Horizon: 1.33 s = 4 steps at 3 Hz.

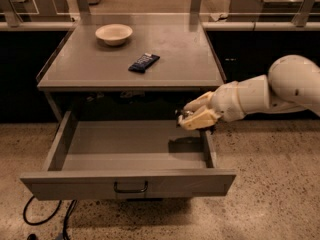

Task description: Place rxbar chocolate into top drawer

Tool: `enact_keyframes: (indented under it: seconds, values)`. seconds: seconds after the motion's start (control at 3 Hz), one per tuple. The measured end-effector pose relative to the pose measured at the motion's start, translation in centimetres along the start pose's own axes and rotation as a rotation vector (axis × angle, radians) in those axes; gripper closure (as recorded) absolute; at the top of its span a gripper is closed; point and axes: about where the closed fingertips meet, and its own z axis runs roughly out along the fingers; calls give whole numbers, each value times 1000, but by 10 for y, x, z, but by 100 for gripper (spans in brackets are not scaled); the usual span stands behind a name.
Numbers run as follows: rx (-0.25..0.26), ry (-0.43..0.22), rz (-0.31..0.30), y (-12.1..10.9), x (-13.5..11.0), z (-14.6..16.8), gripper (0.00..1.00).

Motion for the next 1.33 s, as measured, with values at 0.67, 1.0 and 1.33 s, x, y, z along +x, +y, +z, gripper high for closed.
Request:
enact_keyframes:
  seconds: [0.67,1.0,1.33]
  values:
    - [-3,53,53,57,73,93,100]
    - [14,5,78,58,88,144,100]
    - [39,-1,85,51,90,146,100]
